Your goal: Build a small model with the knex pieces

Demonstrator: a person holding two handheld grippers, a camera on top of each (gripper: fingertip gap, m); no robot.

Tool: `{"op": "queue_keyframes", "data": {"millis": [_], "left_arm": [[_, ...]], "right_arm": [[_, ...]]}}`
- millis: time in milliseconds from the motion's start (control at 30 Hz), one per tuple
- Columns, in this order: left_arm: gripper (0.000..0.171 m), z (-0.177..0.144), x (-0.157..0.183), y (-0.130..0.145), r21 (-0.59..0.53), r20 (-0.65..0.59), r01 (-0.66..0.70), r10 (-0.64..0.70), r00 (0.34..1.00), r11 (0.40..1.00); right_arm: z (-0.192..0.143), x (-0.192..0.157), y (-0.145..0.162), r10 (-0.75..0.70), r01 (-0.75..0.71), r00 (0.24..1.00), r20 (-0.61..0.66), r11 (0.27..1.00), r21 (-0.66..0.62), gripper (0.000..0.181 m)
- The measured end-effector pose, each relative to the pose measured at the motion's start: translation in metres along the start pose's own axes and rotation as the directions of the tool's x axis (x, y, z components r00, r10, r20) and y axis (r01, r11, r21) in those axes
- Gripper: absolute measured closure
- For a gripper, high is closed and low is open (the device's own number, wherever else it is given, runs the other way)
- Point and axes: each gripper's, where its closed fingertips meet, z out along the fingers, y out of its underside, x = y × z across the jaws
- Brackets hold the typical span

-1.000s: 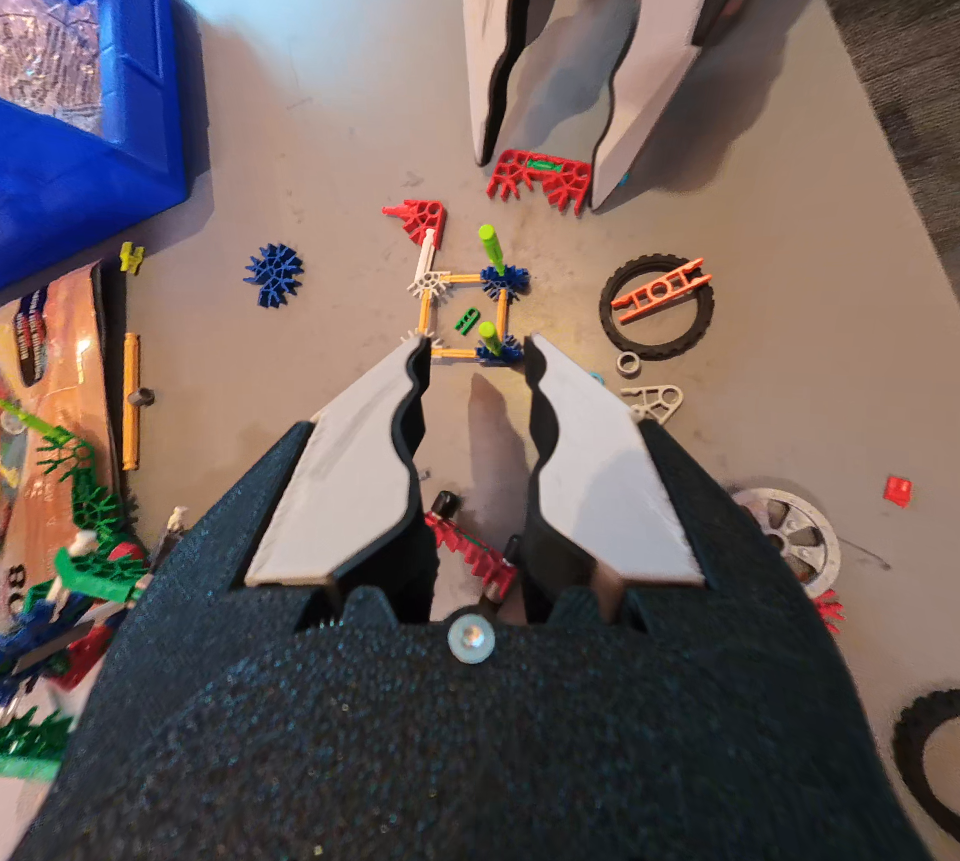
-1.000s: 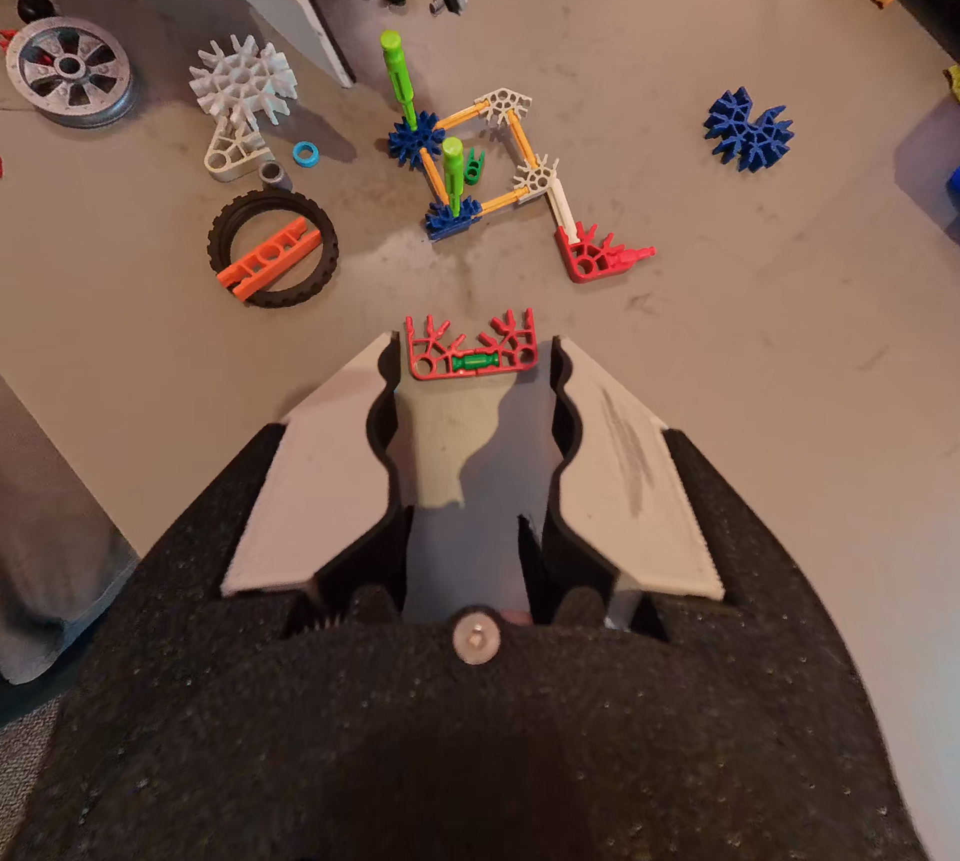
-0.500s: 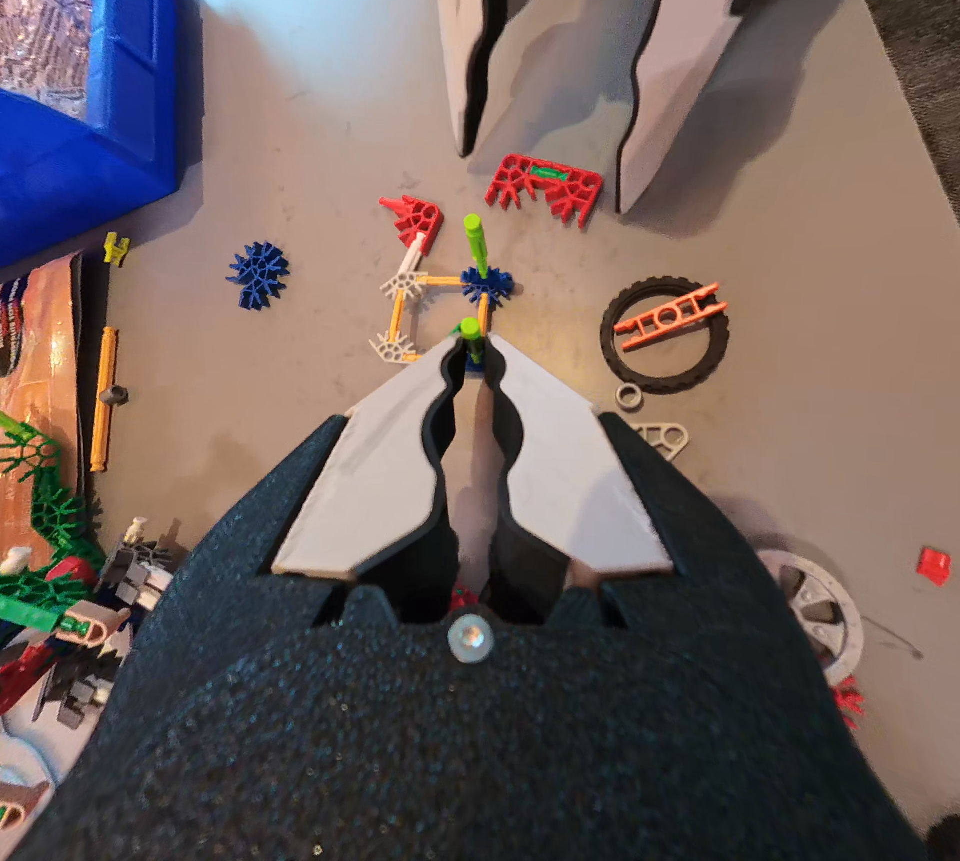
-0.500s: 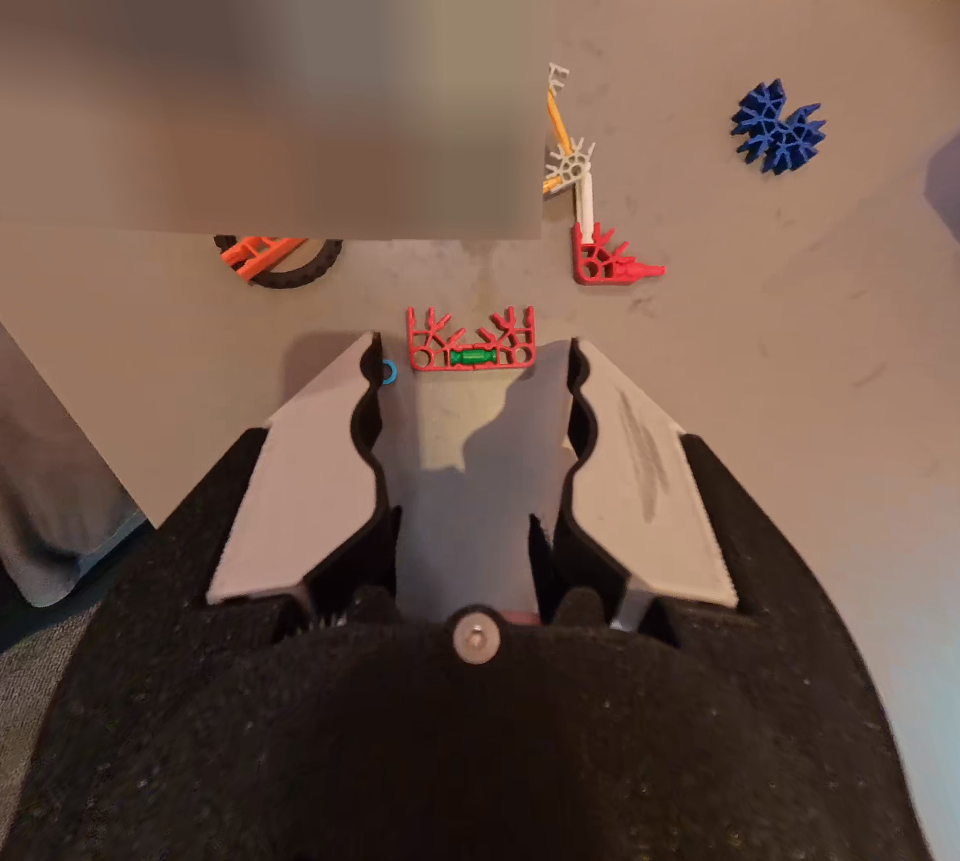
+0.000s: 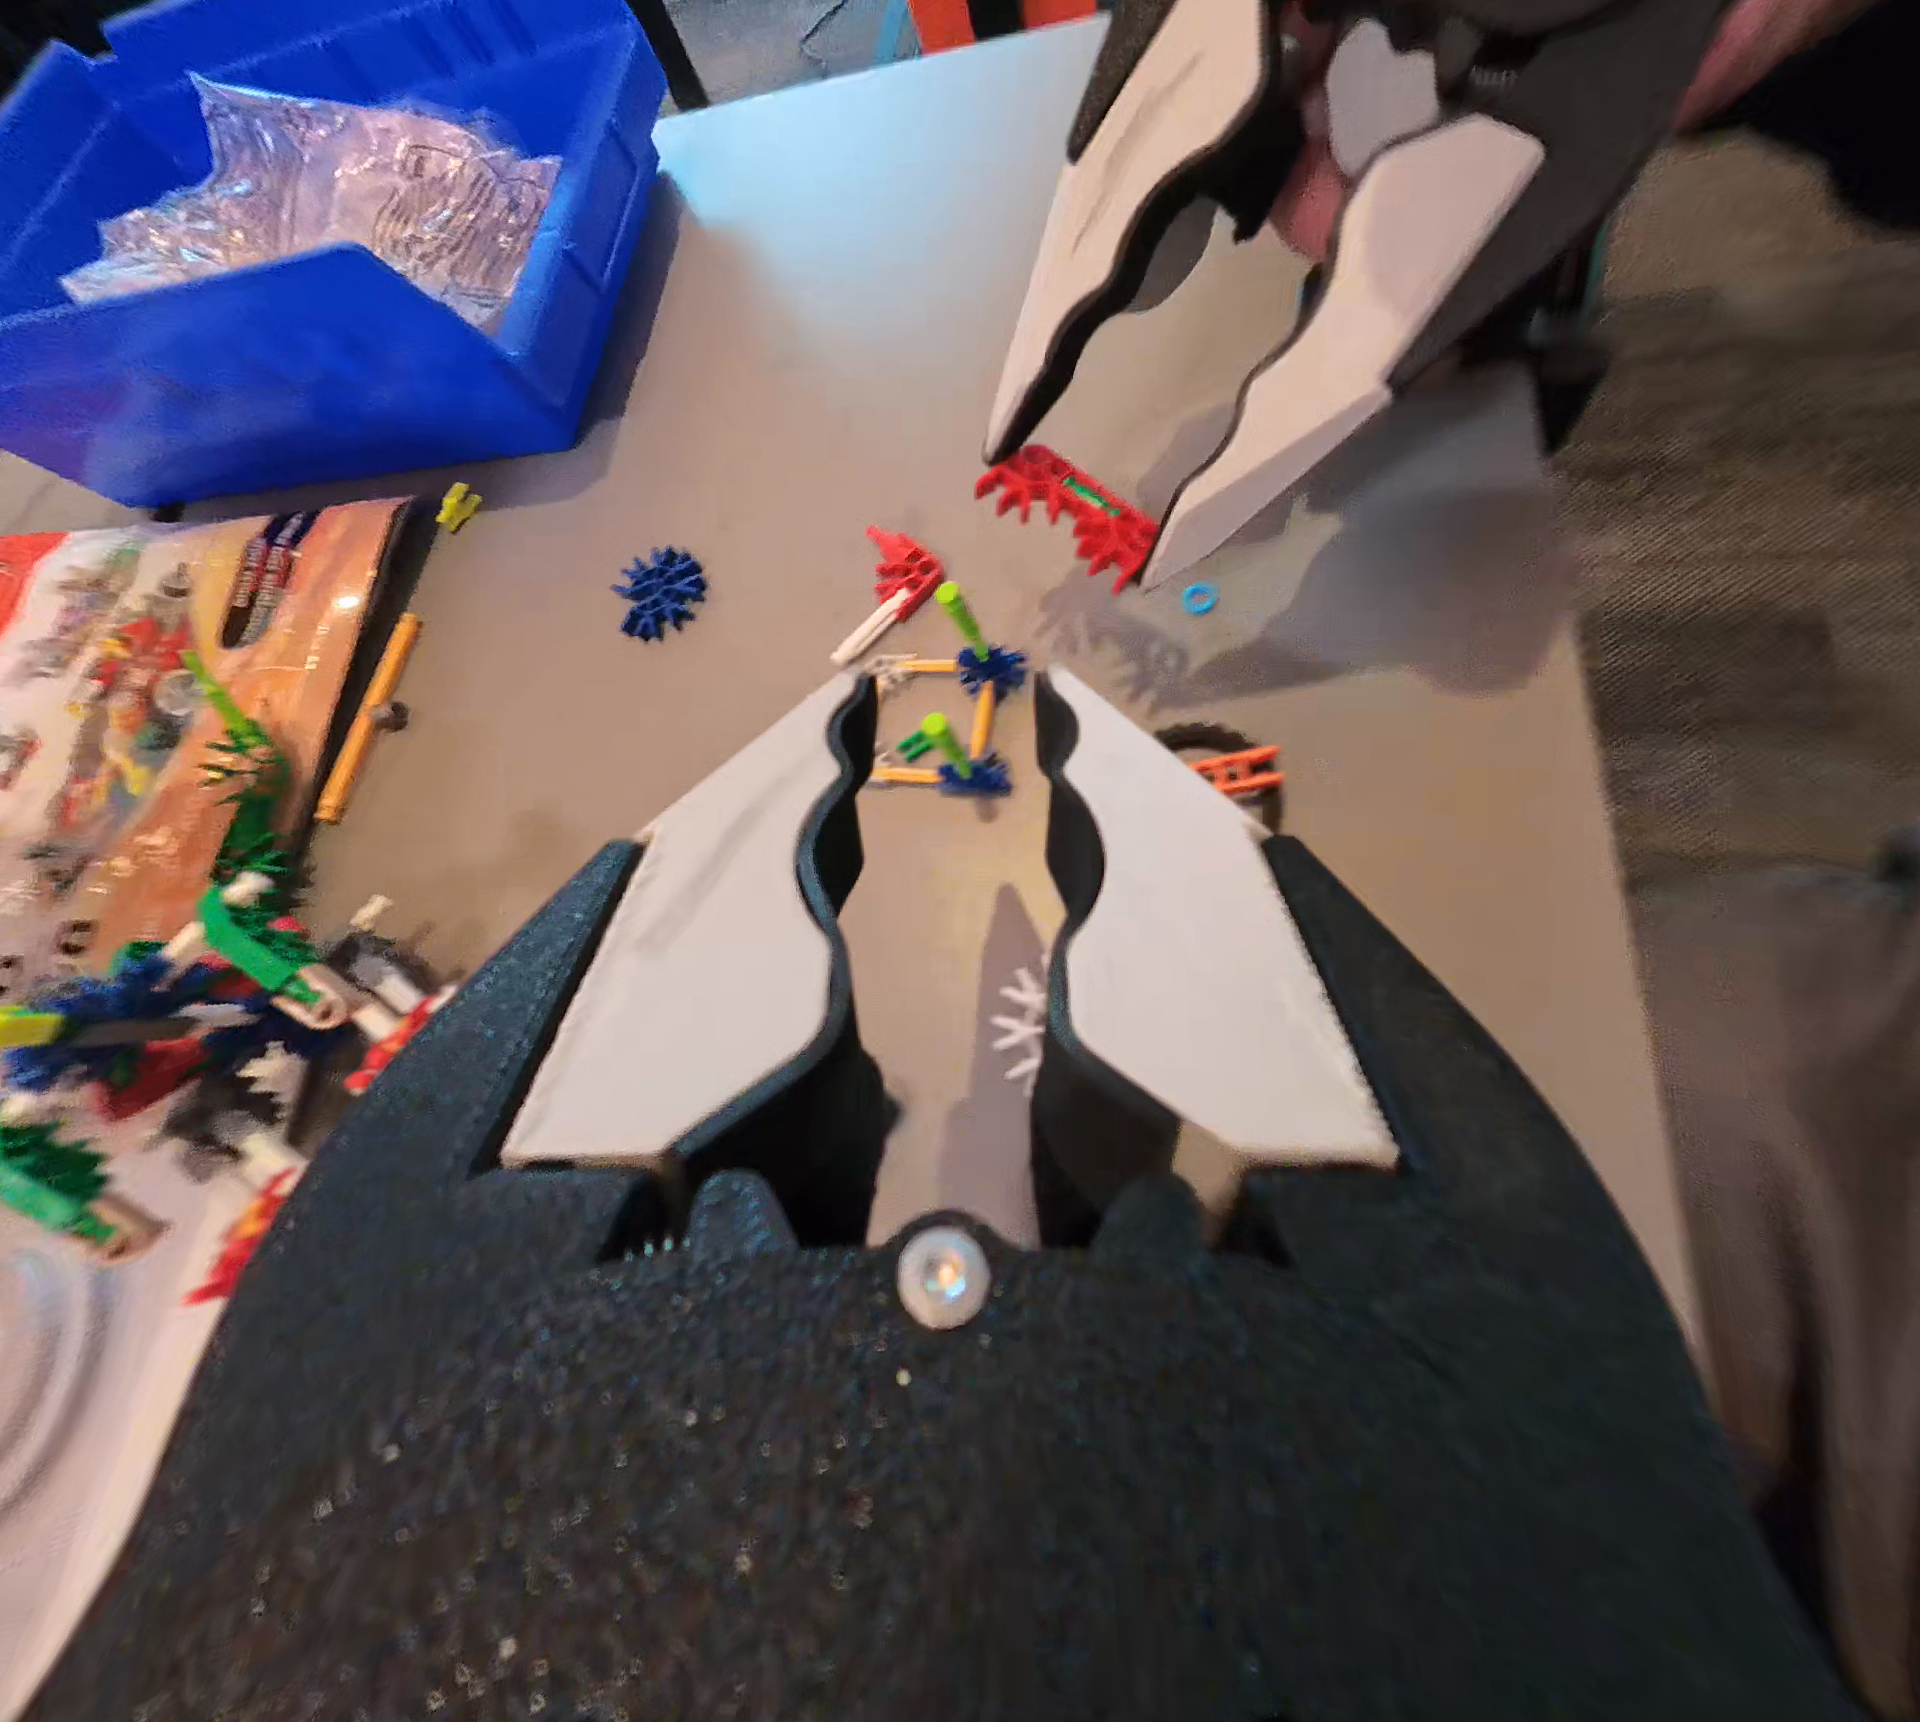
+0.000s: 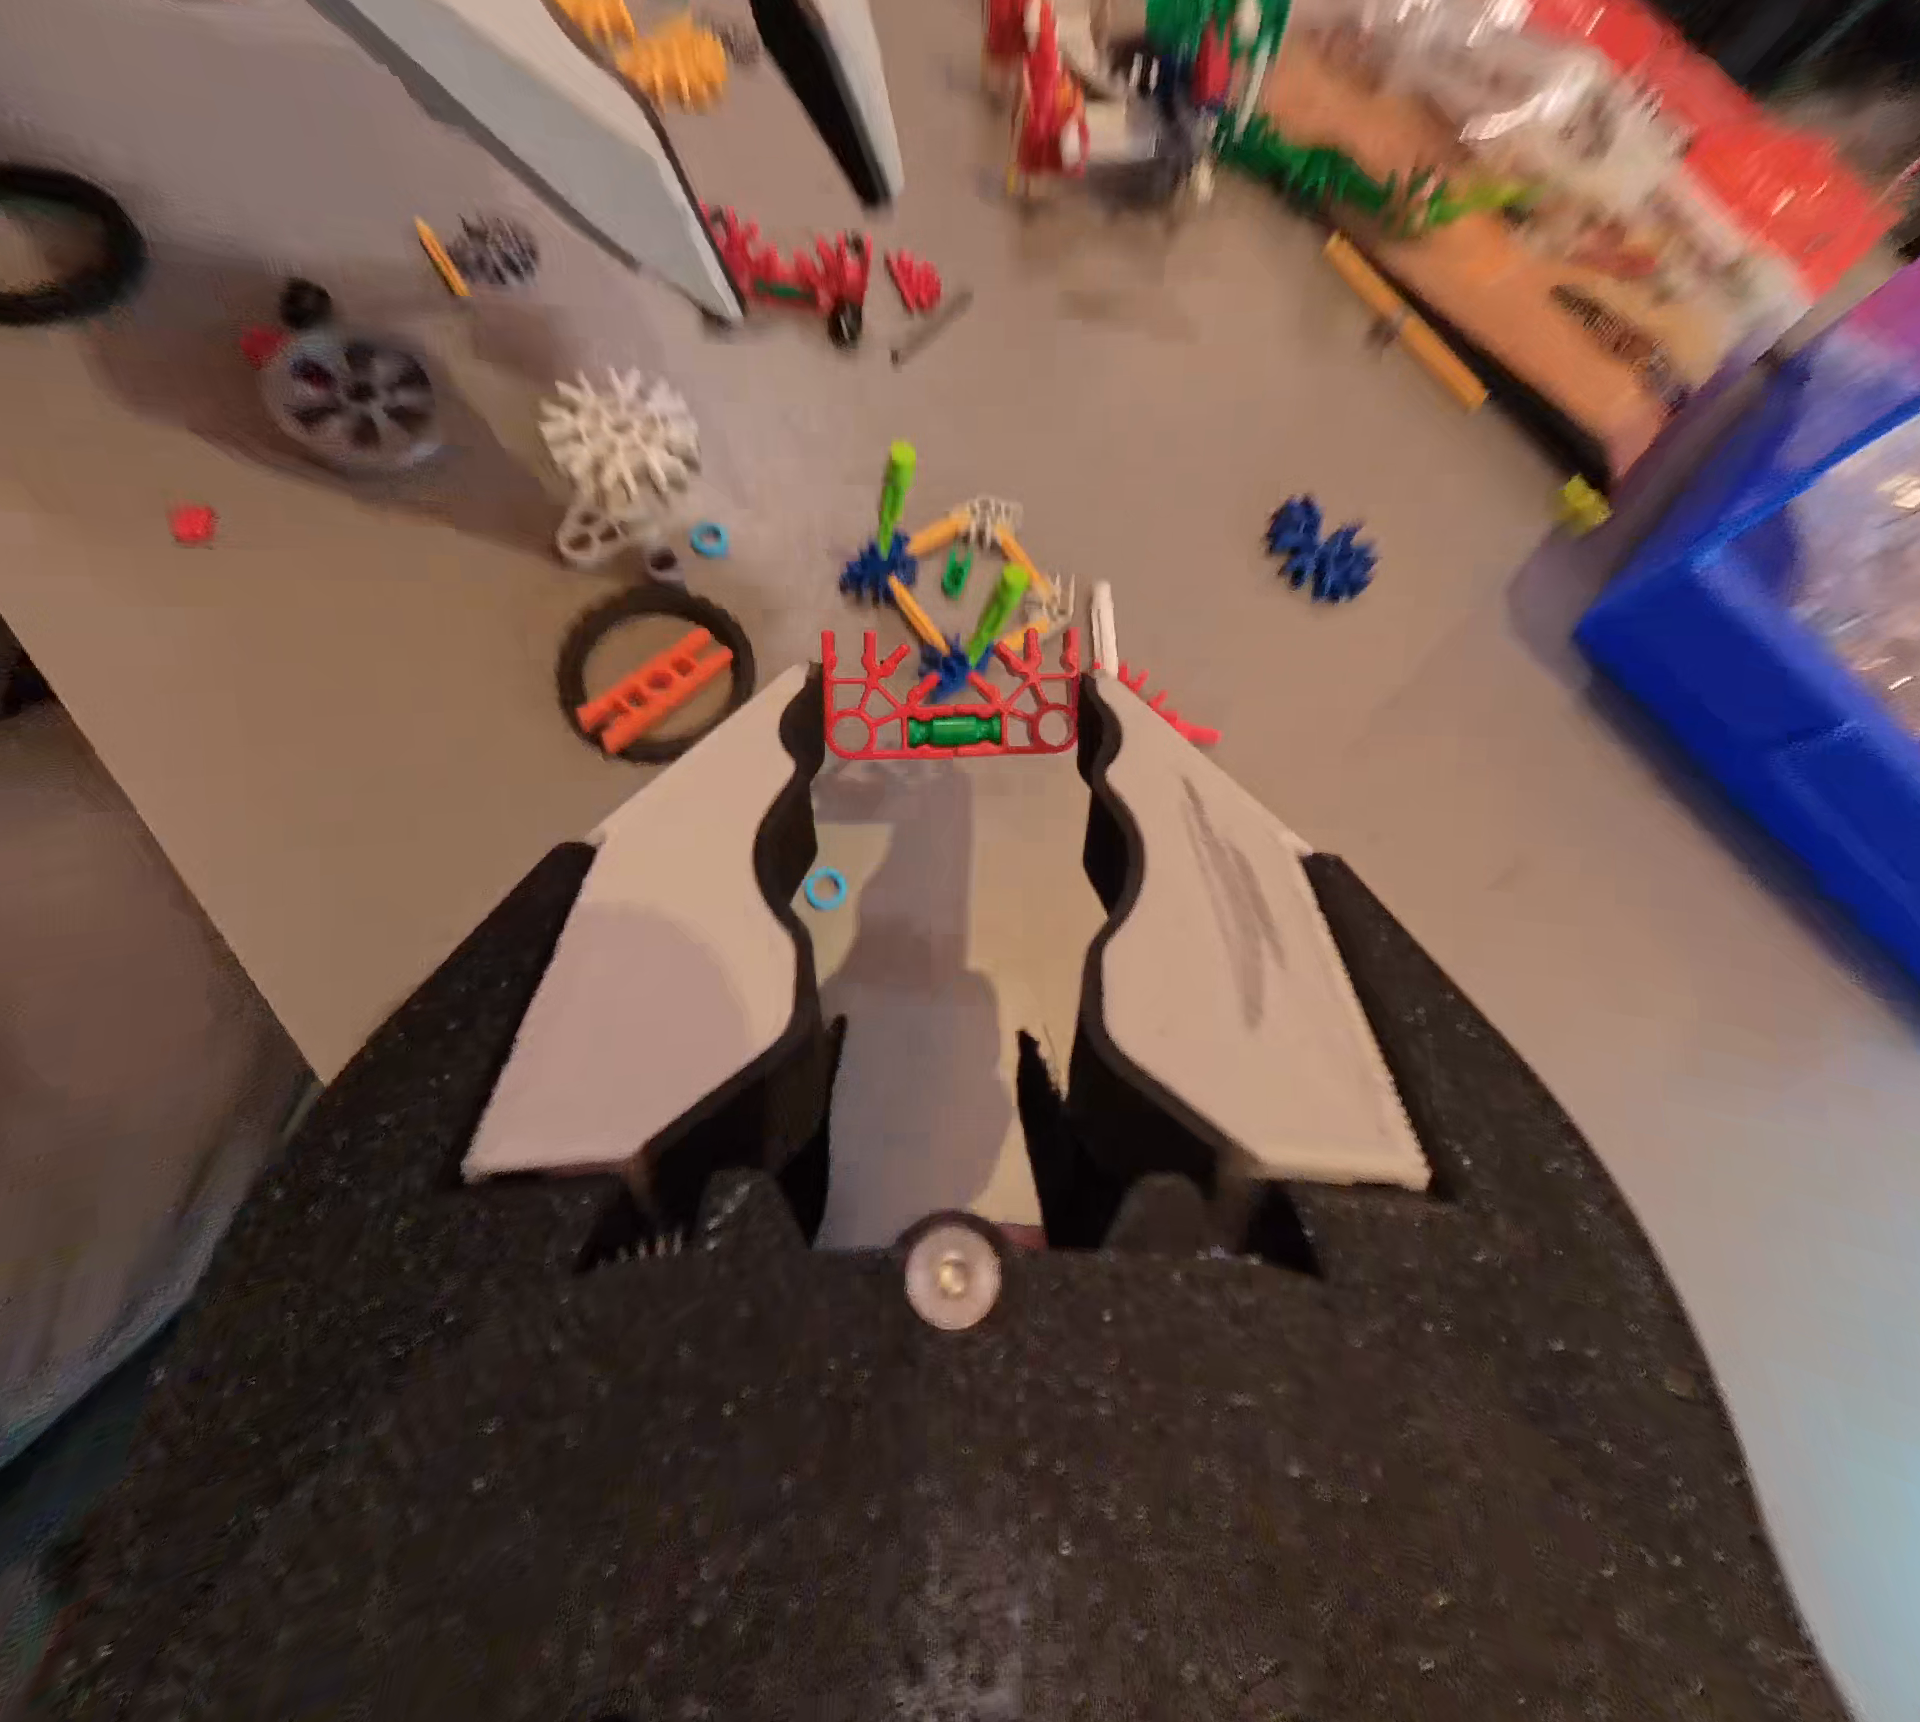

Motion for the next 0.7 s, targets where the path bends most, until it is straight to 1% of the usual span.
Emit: {"op": "queue_keyframes", "data": {"millis": [33,67,133,233,267,400,433,533,633,700], "left_arm": [[0.147,-0.001,0.007,-0.004,0.019,-0.033,0.045,-0.045,0.998,0.999],[0.148,-0.002,0.018,-0.010,0.045,-0.099,0.106,-0.101,0.990,0.993],[0.147,0.000,0.029,-0.014,0.058,-0.177,0.217,-0.203,0.963,0.975],[0.148,0.001,0.039,-0.017,0.051,-0.291,0.333,-0.305,0.907,0.942],[0.148,0.000,0.039,-0.018,0.052,-0.312,0.363,-0.330,0.891,0.930],[0.160,-0.012,0.037,-0.024,0.065,-0.376,0.424,-0.371,0.849,0.903],[0.164,-0.016,0.035,-0.025,0.073,-0.374,0.430,-0.375,0.848,0.900],[0.165,-0.025,0.030,-0.022,0.077,-0.349,0.412,-0.363,0.864,0.908],[0.169,-0.027,0.025,-0.013,0.054,-0.284,0.334,-0.306,0.909,0.941],[0.169,-0.027,0.020,-0.009,0.037,-0.248,0.291,-0.274,0.929,0.956]], "right_arm": [[-0.005,-0.003,-0.010,-0.025,0.027,0.999,-0.033,0.998,0.050,0.133],[-0.009,-0.006,-0.020,-0.066,0.074,0.995,-0.081,0.992,0.102,0.134],[-0.016,-0.014,-0.036,-0.161,0.190,0.971,-0.178,0.969,0.160,0.134],[-0.021,-0.026,-0.057,-0.284,0.342,0.916,-0.284,0.922,0.183,0.133],[-0.021,-0.030,-0.063,-0.325,0.392,0.894,-0.309,0.902,0.182,0.133],[-0.017,-0.043,-0.086,-0.428,0.515,0.824,-0.372,0.839,0.175,0.133],[-0.016,-0.044,-0.092,-0.440,0.534,0.810,-0.388,0.827,0.175,0.133],[-0.013,-0.047,-0.102,-0.468,0.574,0.777,-0.420,0.800,0.171,0.133],[-0.010,-0.048,-0.102,-0.440,0.541,0.805,-0.397,0.820,0.188,0.135],[-0.011,-0.048,-0.095,-0.398,0.480,0.854,-0.335,0.851,0.214,0.133]]}}
